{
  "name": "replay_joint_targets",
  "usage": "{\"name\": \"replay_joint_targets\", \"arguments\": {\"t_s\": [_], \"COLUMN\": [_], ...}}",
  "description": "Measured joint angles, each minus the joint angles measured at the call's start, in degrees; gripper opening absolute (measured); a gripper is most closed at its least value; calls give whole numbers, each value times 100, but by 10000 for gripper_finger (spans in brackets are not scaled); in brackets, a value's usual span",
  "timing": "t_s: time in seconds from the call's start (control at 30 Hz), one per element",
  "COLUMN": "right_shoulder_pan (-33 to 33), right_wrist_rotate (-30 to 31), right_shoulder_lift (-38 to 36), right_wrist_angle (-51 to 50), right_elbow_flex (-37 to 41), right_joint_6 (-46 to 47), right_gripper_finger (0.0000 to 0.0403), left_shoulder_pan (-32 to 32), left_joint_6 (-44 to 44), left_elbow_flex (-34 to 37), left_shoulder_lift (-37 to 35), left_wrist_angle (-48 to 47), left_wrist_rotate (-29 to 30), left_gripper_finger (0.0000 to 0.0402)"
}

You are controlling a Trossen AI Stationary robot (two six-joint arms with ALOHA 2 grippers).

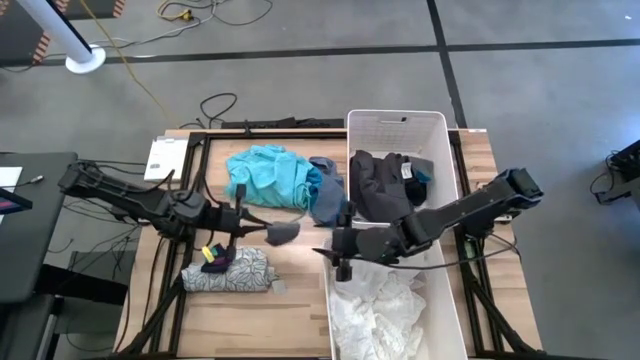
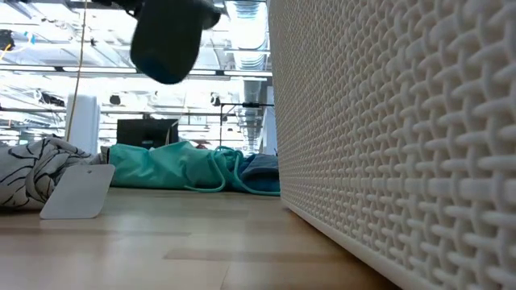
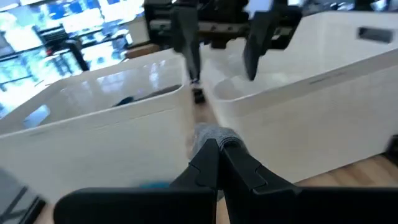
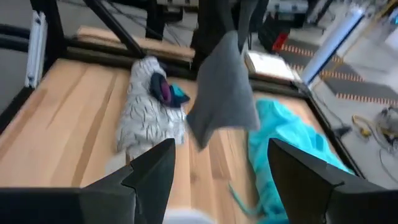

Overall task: Sort clothes
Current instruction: Put the grey sock into the top white laundry bin

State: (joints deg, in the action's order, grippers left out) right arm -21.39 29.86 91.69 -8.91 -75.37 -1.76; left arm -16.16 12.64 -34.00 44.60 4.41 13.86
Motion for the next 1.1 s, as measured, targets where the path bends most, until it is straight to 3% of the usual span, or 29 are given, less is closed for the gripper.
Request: {"name": "replay_joint_targets", "arguments": {"t_s": [0.17,0.4,0.73,1.1], "right_shoulder_pan": [13,158,395,609], "right_wrist_rotate": [-24,-534,-933,-1350], "right_shoulder_lift": [246,542,903,1081], "right_wrist_angle": [790,1530,2195,2274], "right_elbow_flex": [0,0,2,2], "right_joint_6": [-458,-583,-476,-10], "right_gripper_finger": [270,270,270,270], "left_shoulder_pan": [-171,-325,-474,-512], "left_joint_6": [20,24,31,128], "left_elbow_flex": [0,0,0,0], "left_shoulder_lift": [2,2,40,368], "left_wrist_angle": [103,113,145,654], "left_wrist_rotate": [-65,-67,-170,-481], "left_gripper_finger": [1,1,0,0]}}
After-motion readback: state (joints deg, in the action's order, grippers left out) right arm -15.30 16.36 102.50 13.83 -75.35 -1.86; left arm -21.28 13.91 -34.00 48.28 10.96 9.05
